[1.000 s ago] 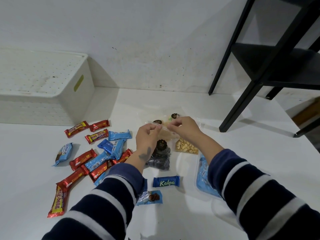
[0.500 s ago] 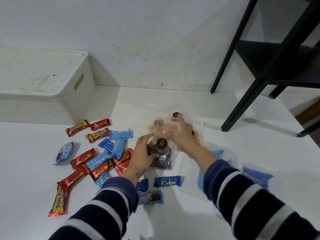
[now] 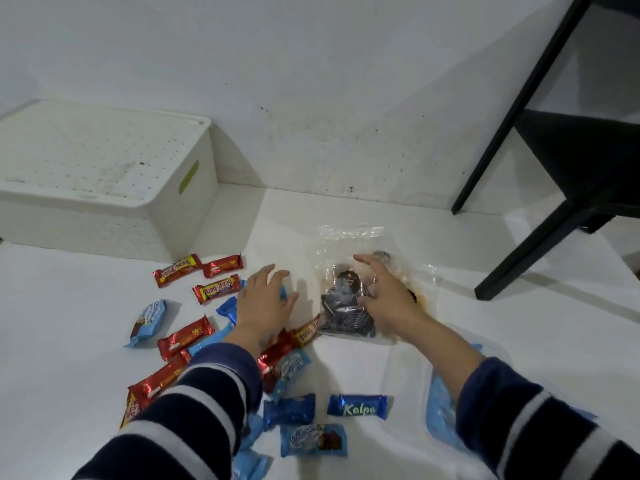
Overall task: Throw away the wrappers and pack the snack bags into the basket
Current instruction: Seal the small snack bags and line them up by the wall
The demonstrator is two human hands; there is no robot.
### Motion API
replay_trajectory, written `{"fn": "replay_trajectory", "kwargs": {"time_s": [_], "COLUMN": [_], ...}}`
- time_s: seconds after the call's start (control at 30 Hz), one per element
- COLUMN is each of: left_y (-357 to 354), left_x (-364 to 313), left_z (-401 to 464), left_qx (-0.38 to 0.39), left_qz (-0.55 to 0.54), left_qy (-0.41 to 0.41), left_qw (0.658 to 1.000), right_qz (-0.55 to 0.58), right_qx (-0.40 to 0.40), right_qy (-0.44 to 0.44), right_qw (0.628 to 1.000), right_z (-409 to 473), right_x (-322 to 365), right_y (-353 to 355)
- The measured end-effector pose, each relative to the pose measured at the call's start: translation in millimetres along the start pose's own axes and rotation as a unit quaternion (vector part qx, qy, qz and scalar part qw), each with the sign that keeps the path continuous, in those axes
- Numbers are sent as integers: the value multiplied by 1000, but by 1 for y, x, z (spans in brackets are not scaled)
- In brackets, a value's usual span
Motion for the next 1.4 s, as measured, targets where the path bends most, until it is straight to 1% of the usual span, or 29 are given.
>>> {"fn": "replay_trajectory", "kwargs": {"time_s": [0.1,0.2,0.27,0.43,0.6,0.77,0.87,0.97,1.1,1.17,1.3,1.4], "left_y": [-4,-11,-15,-22,-23,-27,-28,-28,-28,-25,-16,-9], "left_x": [22,35,39,44,45,46,48,49,50,49,38,21], "left_z": [28,46,51,53,58,61,61,59,61,62,63,68], "left_qx": [78,145,175,160,182,190,185,181,190,192,193,206], "left_qz": [90,144,174,173,173,170,173,178,181,184,189,219], "left_qy": [8,-12,-34,-62,-62,-64,-67,-67,-62,-60,-45,-38], "left_qw": [993,979,968,970,966,965,965,965,963,962,962,953], "right_qz": [-4,0,10,54,99,134,128,104,33,-9,-74,-123], "right_qx": [-15,-26,-35,-47,-54,-56,-75,-59,-37,-18,53,65], "right_qy": [20,42,45,51,51,44,47,56,46,49,44,56], "right_qw": [1000,999,998,996,992,988,988,991,998,999,995,989], "right_z": [39,80,110,180,238,275,282,280,263,246,203,172], "right_x": [21,37,45,66,85,92,91,92,94,88,65,46], "right_y": [0,-13,-27,-75,-122,-148,-153,-146,-122,-107,-73,-51]}}
Point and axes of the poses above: each hand's wrist, its own z-axis towards the middle knuckle, its own y-axis out of the back of the hand, x = y × z, the point moved 1 cm from there along z, towards the middle knuckle, and after that the axes turned 13 degrees about -x, right-handed, at the moved point
